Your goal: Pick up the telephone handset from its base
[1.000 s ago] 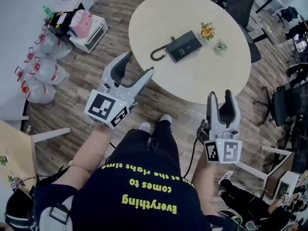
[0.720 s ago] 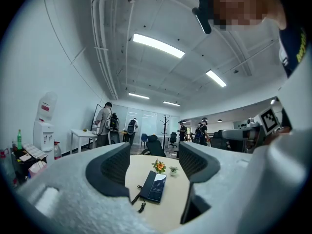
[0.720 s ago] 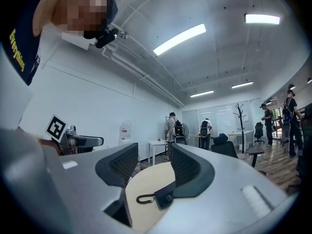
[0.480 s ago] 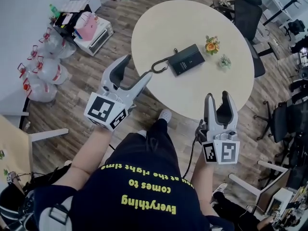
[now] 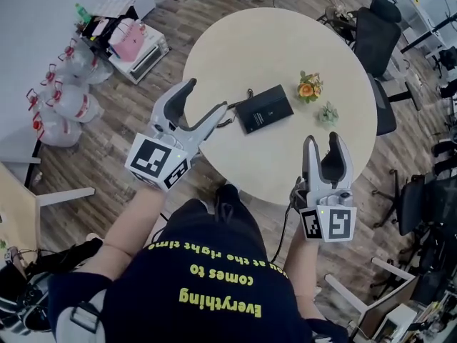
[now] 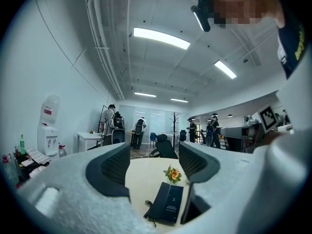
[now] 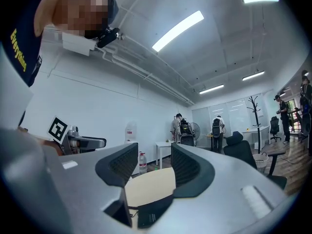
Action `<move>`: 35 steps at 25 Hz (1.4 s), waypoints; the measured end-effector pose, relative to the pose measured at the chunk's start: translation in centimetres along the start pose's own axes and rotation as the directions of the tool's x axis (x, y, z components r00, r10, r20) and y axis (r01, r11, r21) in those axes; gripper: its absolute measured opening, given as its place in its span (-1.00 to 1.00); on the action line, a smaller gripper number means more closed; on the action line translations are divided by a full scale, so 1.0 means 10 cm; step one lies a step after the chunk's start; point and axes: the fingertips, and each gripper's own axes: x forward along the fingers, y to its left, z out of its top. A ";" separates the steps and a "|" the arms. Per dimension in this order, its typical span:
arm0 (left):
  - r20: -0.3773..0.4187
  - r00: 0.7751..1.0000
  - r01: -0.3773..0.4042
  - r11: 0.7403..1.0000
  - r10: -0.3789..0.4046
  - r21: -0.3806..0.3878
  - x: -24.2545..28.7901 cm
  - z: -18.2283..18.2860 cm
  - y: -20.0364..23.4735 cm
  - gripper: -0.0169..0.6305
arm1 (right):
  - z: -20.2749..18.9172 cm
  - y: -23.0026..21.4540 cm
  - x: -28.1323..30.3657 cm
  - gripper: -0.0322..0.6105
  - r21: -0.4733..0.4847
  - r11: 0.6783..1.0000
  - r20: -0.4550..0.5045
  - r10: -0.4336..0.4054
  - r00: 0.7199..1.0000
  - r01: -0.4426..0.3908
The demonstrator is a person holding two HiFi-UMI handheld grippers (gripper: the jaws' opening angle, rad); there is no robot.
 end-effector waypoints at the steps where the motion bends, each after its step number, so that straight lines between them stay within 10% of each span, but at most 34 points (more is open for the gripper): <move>1: 0.000 1.000 -0.004 1.000 0.004 0.004 0.11 0.00 -0.01 0.03 | 0.00 -0.09 0.05 -0.21 0.000 1.000 0.001 0.006 1.000 -0.006; 25: -0.089 0.996 -0.012 1.000 0.014 0.026 1.38 -0.37 -0.07 0.03 | -0.33 -1.18 0.58 -0.21 0.065 0.998 -0.038 0.010 0.999 -0.008; 35: -0.193 0.970 0.138 0.989 -0.144 -0.047 1.80 -0.89 -0.04 0.01 | -0.57 -1.39 0.64 -0.21 0.080 0.991 -0.075 -0.098 0.992 0.104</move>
